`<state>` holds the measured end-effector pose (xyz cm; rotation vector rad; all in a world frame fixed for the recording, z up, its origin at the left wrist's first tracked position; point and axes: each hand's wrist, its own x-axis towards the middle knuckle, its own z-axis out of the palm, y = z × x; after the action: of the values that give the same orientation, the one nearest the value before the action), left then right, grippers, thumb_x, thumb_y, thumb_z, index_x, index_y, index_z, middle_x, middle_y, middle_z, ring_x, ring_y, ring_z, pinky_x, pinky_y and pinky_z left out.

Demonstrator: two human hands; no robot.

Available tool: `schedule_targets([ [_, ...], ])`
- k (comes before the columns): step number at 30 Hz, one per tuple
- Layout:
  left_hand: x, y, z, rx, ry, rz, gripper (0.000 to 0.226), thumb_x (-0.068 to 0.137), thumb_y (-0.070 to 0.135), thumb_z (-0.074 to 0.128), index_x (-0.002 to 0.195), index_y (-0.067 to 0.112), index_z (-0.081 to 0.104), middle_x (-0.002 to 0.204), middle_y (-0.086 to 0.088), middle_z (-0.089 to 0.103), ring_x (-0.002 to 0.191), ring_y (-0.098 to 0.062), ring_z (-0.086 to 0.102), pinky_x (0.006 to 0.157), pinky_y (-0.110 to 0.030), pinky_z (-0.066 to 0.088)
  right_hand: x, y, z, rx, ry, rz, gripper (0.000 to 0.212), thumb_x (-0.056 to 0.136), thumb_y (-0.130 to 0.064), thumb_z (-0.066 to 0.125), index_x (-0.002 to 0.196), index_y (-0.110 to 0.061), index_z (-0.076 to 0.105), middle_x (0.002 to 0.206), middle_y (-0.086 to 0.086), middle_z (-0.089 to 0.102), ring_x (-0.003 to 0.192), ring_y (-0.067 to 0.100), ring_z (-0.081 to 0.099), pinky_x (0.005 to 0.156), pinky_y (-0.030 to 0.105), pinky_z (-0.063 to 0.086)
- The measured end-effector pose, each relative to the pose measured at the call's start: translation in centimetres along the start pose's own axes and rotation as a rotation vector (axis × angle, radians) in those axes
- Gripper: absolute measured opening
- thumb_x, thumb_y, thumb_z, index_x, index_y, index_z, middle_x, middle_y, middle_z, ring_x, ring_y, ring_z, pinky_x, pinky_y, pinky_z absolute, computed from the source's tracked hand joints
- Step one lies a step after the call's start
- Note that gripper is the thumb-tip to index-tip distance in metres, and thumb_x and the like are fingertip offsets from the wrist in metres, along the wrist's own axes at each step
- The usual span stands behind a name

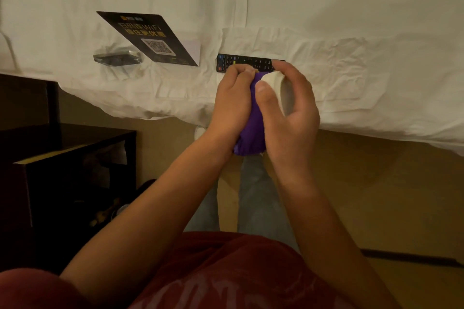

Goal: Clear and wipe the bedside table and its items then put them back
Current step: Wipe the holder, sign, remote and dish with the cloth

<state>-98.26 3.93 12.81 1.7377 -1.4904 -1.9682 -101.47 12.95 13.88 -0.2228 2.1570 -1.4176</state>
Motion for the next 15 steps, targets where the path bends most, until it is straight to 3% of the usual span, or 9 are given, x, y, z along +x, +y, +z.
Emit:
schedule_targets([
  [3,0.2,0.3,-0.2,0.046,-0.116,-0.03,0.015,0.105,0.008,0.045,0.101,0.007,0.059,0.083,0.006,0.06,0.058,0.016,0.055,0.058,-0.003,0.041,0.2,0.1,-0.3,-0.071,-0.014,-0.191,0.042,0.089,-0.029,0.07,0.127,-0.011,0.067,0.126,-0.002,0.066,0.121,0.009,0.06,0.105,0.027,0.047],
  [6,0.3,0.7,-0.7,0.139,-0.242,-0.053,0.017,0.104,0.004,0.044,0.106,0.005,0.061,0.084,0.01,0.057,0.062,0.021,0.054,0.064,-0.001,0.04,1.0,0.8,-0.4,-0.107,-0.036,-0.303,0.039,0.087,-0.03,0.071,0.122,-0.012,0.07,0.122,-0.001,0.069,0.117,0.013,0.064,0.103,0.032,0.05],
  [8,0.4,1.2,-0.9,0.174,-0.28,-0.034,0.02,0.103,0.009,0.045,0.101,0.005,0.065,0.083,0.006,0.062,0.064,0.014,0.055,0.063,-0.002,0.041,1.9,1.1,-0.4,0.013,-0.035,-0.107,0.038,0.088,-0.036,0.069,0.12,-0.017,0.072,0.119,-0.005,0.072,0.115,0.01,0.066,0.099,0.031,0.054],
  [11,0.4,1.7,-1.2,0.218,-0.303,-0.008,0.025,0.105,0.016,0.046,0.102,0.003,0.067,0.09,0.0,0.064,0.074,0.003,0.057,0.066,-0.006,0.042,3.3,1.2,-0.5,0.26,-0.059,0.196,0.029,0.086,-0.041,0.068,0.11,-0.025,0.077,0.105,-0.014,0.077,0.104,0.001,0.07,0.083,0.018,0.055],
  [13,0.4,1.6,-1.4,0.196,-0.265,0.022,0.023,0.105,0.016,0.046,0.101,0.006,0.066,0.09,0.004,0.065,0.075,0.005,0.057,0.068,-0.005,0.041,3.9,1.7,-0.8,0.285,-0.162,0.259,0.034,0.082,-0.05,0.069,0.107,-0.029,0.077,0.107,-0.013,0.078,0.103,0.002,0.071,0.079,0.015,0.054],
  [15,0.5,1.2,-1.7,0.141,-0.214,0.04,0.02,0.105,0.016,0.047,0.102,0.007,0.065,0.083,0.014,0.068,0.071,0.012,0.058,0.067,-0.002,0.04,3.9,2.6,-1.5,0.271,-0.329,0.272,0.048,0.08,-0.056,0.071,0.119,-0.027,0.073,0.118,-0.004,0.076,0.11,0.01,0.071,0.082,0.02,0.056],
])
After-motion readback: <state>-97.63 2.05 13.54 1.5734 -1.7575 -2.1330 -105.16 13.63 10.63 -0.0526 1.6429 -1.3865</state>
